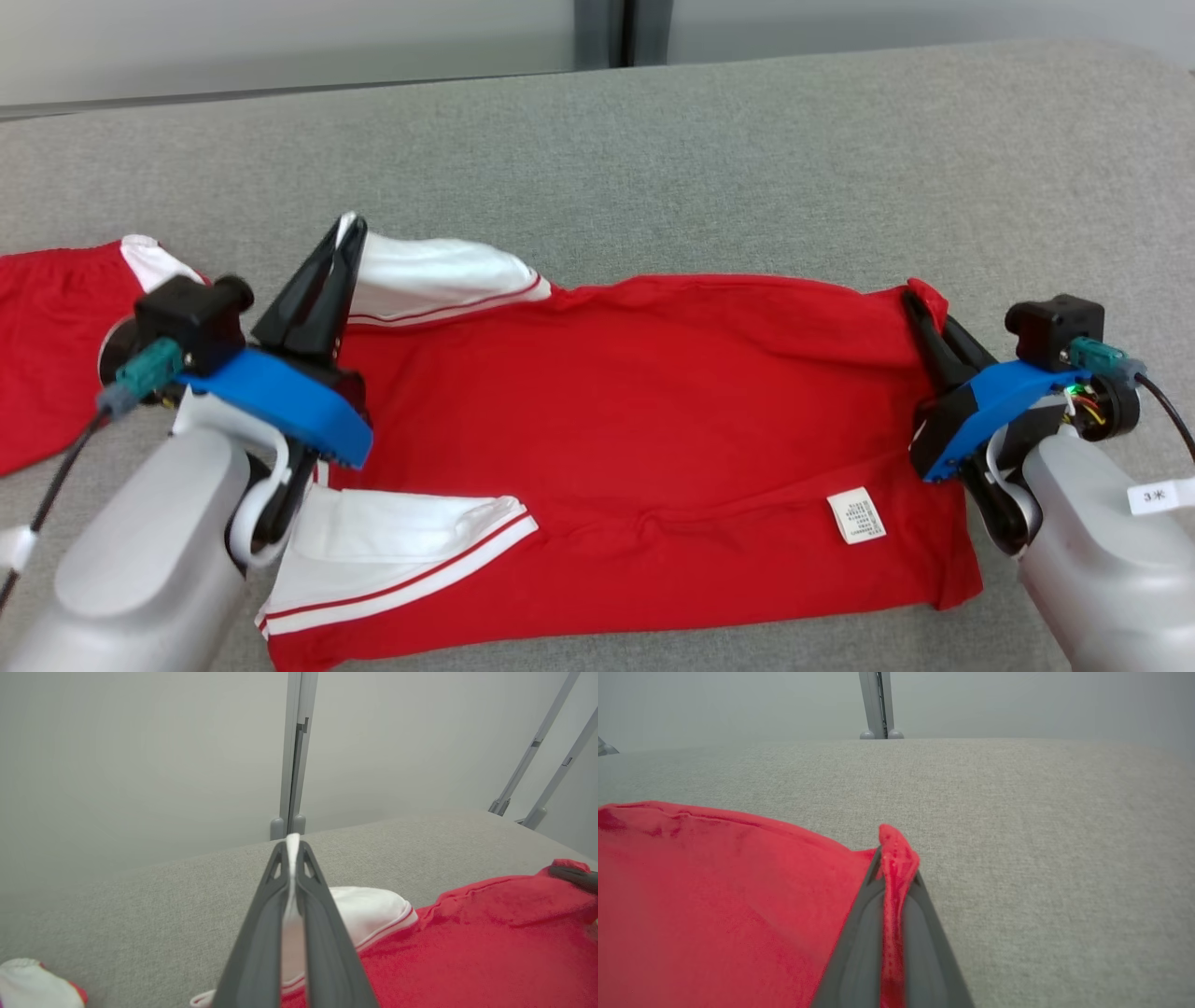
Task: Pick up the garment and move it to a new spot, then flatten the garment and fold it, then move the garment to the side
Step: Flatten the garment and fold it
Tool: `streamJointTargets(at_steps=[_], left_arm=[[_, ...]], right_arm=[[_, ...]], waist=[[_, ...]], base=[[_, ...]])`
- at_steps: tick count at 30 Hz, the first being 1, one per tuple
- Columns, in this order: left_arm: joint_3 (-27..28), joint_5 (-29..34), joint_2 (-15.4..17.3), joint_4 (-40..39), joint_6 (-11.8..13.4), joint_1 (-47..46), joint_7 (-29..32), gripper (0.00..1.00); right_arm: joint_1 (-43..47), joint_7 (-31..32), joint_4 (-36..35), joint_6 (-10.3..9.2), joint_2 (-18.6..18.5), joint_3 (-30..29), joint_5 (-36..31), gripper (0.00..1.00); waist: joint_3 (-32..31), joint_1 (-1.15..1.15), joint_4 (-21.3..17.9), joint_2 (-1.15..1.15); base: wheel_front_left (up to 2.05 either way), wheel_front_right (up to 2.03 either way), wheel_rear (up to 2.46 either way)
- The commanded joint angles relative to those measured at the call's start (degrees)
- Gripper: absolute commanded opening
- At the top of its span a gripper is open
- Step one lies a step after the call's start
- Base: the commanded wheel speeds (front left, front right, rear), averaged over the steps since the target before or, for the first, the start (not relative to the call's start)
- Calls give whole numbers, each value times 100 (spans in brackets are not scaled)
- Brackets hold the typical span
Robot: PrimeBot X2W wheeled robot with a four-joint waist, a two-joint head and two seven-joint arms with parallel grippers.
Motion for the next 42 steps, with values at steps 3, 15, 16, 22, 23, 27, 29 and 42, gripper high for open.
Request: streamJointTargets(at_steps=[3,15,16,22,23,27,29,42], left_arm=[[278,195,-44,-346,115,573,-24,0],[966,756,-421,-685,109,2018,-24,0],[1023,786,-468,-671,101,2131,-24,0],[1285,1100,-698,-548,41,2654,-24,0],[1322,1141,-736,-527,27,2721,-24,0],[1628,1317,-941,-460,65,2955,-25,89],[1794,1438,-1047,-457,47,3060,-24,100],[3746,2877,-2081,-1623,33,3726,-24,100]], right_arm=[[282,-28,-154,2,-40,-229,-180,0],[1237,-26,-740,2,81,-959,-776,0],[1340,-26,-806,2,108,-1000,-799,0],[1963,-26,-1195,2,239,-1332,-992,0],[2061,-26,-1240,2,265,-1399,-1001,0],[2376,-26,-1495,2,385,-1662,-1049,100],[2492,-26,-1641,2,427,-1738,-1078,100],[2525,-26,-1946,3,441,-2188,-1089,100]], waist=[[-90,1,68,1],[-375,1,225,1],[-399,1,225,1],[-544,1,251,1],[-563,1,254,1],[-643,1,261,1],[-693,1,257,1],[-798,1,338,1]], base=[[0,0,0],[0,0,0],[0,0,0],[0,0,0],[0,0,0],[0,0,0],[0,0,0],[0,0,0]])
